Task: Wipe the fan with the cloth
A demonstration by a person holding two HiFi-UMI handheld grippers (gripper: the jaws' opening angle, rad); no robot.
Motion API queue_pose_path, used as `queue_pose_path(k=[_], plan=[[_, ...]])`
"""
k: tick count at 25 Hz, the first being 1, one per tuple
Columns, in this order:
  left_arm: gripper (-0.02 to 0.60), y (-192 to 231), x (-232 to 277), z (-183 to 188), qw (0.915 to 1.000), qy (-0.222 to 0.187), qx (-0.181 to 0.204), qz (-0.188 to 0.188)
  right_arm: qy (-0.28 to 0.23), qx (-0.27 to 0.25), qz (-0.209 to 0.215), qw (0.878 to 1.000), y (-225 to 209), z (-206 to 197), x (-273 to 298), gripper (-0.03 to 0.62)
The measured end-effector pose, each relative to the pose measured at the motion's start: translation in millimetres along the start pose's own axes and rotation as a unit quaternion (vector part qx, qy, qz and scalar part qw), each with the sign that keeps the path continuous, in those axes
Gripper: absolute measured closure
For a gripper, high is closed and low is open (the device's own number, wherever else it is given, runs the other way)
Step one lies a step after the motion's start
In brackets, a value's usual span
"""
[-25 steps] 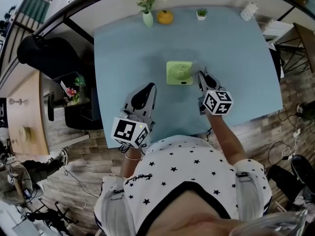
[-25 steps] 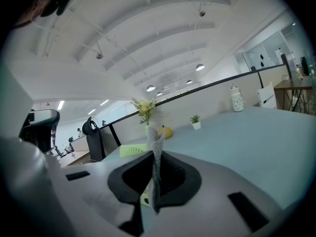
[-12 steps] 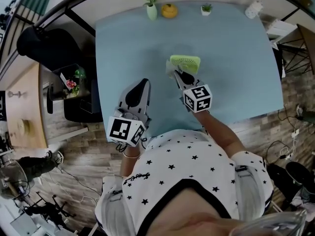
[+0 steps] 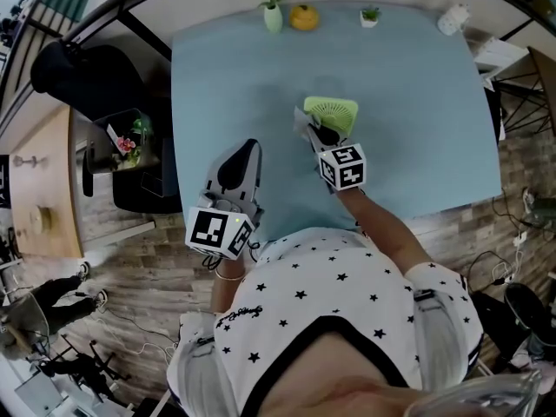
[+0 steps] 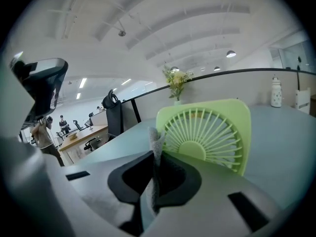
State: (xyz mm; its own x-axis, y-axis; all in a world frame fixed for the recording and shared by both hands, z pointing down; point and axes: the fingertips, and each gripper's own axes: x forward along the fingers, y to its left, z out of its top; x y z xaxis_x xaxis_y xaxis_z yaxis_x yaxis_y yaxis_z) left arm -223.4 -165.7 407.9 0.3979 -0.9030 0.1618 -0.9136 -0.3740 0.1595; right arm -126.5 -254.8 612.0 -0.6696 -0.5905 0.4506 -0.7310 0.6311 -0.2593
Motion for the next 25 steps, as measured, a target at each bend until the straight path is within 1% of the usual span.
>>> queue_pose_path(k=[8, 15, 25], plan=[[0.552, -9.0, 10.2, -2.7, 0.9997, 0.004, 0.003, -0.022, -0.013, 0.025, -0.036, 0.999, -29.2, -1.7, -24.2, 0.577], [0.552, -16.3, 20.9, -5.6, 0.9991, 0.006, 0.001, -0.041, -0.019, 0.036, -0.066, 0.997, -51.3, -5.7, -43.5, 0.577], [0.552, -26.3, 30.8, -7.6, 0.9981, 0.011, 0.003, -0.061, -0.030, 0.056, -0.122, 0.991, -91.7, -12.1, -75.5, 0.577]])
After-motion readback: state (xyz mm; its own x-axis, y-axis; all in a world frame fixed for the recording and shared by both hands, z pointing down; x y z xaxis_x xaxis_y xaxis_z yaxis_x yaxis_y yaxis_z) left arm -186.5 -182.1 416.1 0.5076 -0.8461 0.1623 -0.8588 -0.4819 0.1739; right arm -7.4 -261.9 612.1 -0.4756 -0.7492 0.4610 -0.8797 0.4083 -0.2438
